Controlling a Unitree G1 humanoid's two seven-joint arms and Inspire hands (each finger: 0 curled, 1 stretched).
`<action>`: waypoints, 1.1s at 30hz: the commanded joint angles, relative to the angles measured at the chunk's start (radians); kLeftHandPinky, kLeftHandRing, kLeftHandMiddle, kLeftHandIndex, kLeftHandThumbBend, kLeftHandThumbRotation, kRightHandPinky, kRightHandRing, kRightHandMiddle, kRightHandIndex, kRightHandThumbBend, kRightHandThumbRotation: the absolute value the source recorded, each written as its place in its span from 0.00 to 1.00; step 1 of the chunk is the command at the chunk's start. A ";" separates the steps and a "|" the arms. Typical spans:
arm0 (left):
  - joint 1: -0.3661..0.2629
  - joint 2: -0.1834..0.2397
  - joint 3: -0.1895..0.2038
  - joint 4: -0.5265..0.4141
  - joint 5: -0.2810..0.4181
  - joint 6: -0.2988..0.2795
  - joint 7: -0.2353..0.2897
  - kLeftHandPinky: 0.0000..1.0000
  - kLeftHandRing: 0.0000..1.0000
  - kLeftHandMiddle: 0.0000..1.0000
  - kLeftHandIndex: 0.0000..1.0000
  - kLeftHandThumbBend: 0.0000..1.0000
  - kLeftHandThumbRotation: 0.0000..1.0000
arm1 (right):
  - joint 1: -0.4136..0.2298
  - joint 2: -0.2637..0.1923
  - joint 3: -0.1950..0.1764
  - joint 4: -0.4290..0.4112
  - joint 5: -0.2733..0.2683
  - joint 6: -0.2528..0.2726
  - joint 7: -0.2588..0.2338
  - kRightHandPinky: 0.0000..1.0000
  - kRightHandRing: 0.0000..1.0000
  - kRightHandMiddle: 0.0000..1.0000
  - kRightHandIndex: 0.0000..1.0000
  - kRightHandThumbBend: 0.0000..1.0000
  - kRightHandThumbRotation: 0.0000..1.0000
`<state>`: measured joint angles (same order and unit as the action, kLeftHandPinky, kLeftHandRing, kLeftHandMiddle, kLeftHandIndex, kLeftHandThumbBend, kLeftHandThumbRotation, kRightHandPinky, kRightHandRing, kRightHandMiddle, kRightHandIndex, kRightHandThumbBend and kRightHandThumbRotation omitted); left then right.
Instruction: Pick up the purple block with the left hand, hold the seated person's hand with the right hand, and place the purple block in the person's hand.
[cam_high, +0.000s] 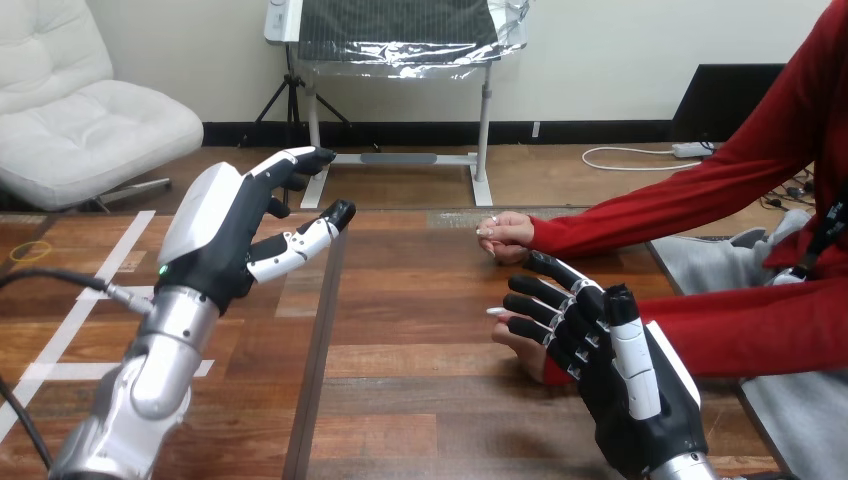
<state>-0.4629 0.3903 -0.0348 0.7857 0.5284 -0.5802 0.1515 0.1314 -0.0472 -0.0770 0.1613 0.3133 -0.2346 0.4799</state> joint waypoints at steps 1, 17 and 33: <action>-0.155 0.026 -0.046 0.091 0.031 0.019 0.041 0.66 0.78 0.81 0.80 0.53 0.63 | -0.077 -0.003 -0.002 -0.021 0.002 -0.030 -0.003 0.81 0.81 0.80 0.83 0.87 0.85; -0.301 0.032 -0.107 0.287 0.067 0.087 0.090 0.66 0.78 0.80 0.79 0.52 0.54 | -0.075 -0.003 -0.004 -0.018 0.003 -0.044 0.002 0.81 0.81 0.80 0.83 0.87 0.85; -0.398 0.024 -0.158 0.410 0.068 0.170 0.109 0.71 0.81 0.82 0.81 0.53 0.55 | -0.069 -0.005 -0.004 -0.027 -0.007 -0.044 -0.009 0.80 0.80 0.80 0.83 0.87 0.86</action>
<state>-0.7268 0.3937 -0.1729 1.1599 0.5932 -0.4319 0.2310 0.1314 -0.0468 -0.0775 0.1613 0.3092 -0.2411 0.4759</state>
